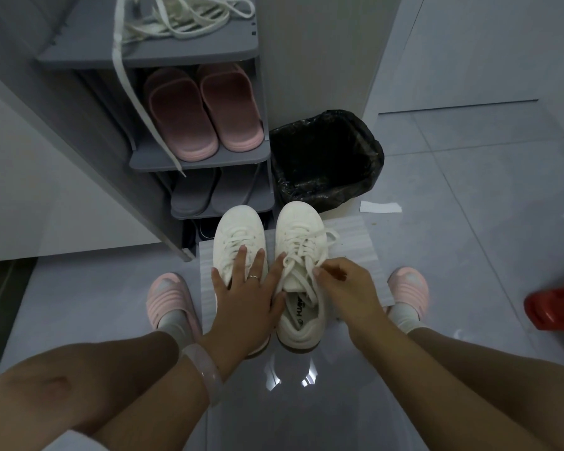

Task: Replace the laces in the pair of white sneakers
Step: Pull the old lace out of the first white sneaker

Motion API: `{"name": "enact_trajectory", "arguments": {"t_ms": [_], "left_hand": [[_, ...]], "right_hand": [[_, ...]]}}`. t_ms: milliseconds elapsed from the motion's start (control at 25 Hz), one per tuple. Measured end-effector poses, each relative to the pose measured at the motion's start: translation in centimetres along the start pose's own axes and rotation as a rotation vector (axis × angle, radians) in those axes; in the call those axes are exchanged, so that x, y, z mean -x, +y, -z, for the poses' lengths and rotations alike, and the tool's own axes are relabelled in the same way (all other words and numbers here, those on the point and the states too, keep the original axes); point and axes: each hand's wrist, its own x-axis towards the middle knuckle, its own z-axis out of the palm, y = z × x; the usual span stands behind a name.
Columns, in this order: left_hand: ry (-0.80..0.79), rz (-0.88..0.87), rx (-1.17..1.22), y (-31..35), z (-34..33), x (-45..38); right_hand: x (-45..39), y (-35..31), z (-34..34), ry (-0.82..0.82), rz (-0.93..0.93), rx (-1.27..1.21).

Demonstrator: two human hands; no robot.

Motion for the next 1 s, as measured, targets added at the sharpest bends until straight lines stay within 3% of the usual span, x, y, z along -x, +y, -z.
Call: {"name": "enact_trajectory", "arguments": {"t_ms": [160, 280, 360, 480, 560, 720, 880, 1000], "left_hand": [[-0.041, 0.004, -0.069, 0.0, 0.5, -0.1], [-0.030, 0.004, -0.074, 0.2, 1.0, 0.1], [-0.009, -0.023, -0.022, 0.1, 1.1, -0.3], [0.150, 0.022, 0.244, 0.8, 2.3, -1.5], [0.177, 0.066, 0.399, 1.2, 3.0, -2.3], [0.254, -0.009, 0.491, 1.8, 3.0, -2.6], [0.297, -0.014, 0.817, 2.2, 3.7, -3.2], [0.218, -0.053, 0.739, 1.4, 3.9, -3.8]], "right_hand": [[-0.8, -0.3, 0.1, 0.110, 0.123, 0.019], [-1.8, -2.3, 2.0, 0.303, 0.254, -0.185], [-2.5, -2.8, 3.2, 0.340, 0.233, -0.200], [-1.8, -0.8, 2.0, 0.065, 0.043, 0.139], [-1.0, 1.0, 0.9, -0.132, 0.074, 0.246], [-1.2, 2.8, 0.4, -0.208, 0.422, 0.527], [-1.3, 3.5, -0.2, -0.238, 0.390, 0.551], [-1.0, 3.3, -0.4, -0.238, 0.365, 0.543]]}}
